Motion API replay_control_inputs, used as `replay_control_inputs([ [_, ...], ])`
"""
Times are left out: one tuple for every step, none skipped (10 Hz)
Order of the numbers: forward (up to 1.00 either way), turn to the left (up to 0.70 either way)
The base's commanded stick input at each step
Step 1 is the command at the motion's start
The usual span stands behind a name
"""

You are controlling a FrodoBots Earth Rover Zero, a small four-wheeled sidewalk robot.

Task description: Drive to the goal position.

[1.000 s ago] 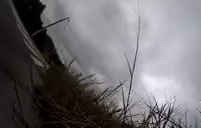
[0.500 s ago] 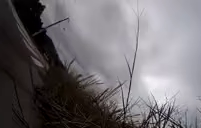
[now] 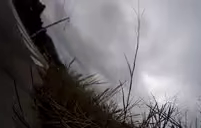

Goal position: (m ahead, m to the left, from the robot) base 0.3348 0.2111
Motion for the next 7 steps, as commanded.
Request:
replay_control_inputs([
  [0.45,0.00],
  [0.45,0.00],
  [0.45,0.00],
  [0.45,0.00],
  [0.45,0.00],
  [0.45,0.00],
  [0.45,0.00],
])
